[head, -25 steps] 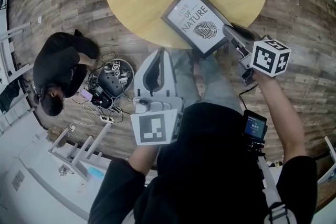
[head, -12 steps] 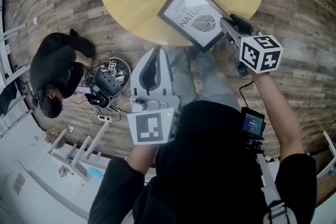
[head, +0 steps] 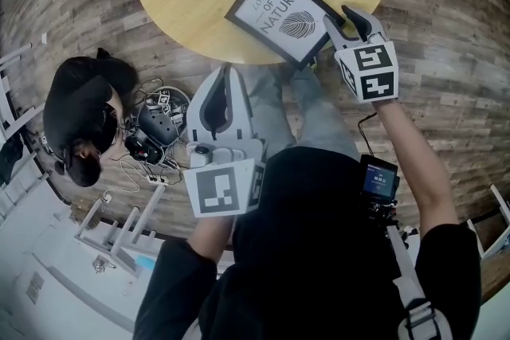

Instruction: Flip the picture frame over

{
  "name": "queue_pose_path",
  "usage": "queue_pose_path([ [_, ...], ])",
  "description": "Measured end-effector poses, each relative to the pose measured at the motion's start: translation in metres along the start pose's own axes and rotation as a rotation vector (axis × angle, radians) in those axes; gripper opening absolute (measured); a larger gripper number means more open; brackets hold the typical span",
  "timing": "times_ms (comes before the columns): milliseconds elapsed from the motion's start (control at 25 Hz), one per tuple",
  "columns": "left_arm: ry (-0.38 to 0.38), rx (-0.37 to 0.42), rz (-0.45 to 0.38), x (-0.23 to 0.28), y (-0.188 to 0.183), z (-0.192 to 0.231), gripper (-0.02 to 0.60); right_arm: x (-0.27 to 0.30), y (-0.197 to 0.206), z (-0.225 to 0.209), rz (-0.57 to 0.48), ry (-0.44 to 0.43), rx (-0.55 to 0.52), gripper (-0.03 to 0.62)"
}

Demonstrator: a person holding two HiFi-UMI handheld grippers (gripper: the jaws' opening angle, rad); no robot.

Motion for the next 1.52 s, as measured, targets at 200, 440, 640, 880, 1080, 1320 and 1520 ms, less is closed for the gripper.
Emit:
queue_pose_path([
  [200,0.008,0.004,-0.006,0.002,-0.003,-0.002,0.023,0.001,0.001,0.006,0.007,0.025,-0.159,0.17],
  [440,0.014,0.009,-0.013,0.005,-0.002,-0.005,0.023,-0.007,-0.02,0.016,-0.049,0.043,-0.346,0.17],
  [640,0.034,0.033,-0.037,0.006,-0.008,-0.013,0.023,-0.025,-0.053,0.037,-0.15,0.016,-0.491,0.136],
  [880,0.035,0.058,-0.109,-0.008,-0.052,-0.021,0.023,-0.084,-0.119,0.07,-0.318,-0.066,-0.55,0.034],
  [1080,0.06,0.084,-0.203,-0.017,-0.086,-0.033,0.023,-0.141,-0.173,0.089,-0.499,-0.099,-0.575,0.029],
  [1320,0.121,0.079,-0.279,-0.035,-0.117,-0.066,0.023,-0.223,-0.205,0.085,-0.666,-0.12,-0.522,0.029],
  [1520,0.182,0.081,-0.321,-0.049,-0.136,-0.091,0.023,-0.273,-0.213,0.063,-0.736,-0.084,-0.342,0.029],
])
Point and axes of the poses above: the fingertips, and each gripper's own axes: x forward along the fingers, z to its left, y out of its underside, the point moved 6 cm from there along -x, backward along the fingers, and after that the axes turned 4 degrees about -z, right-handed, at the moved point
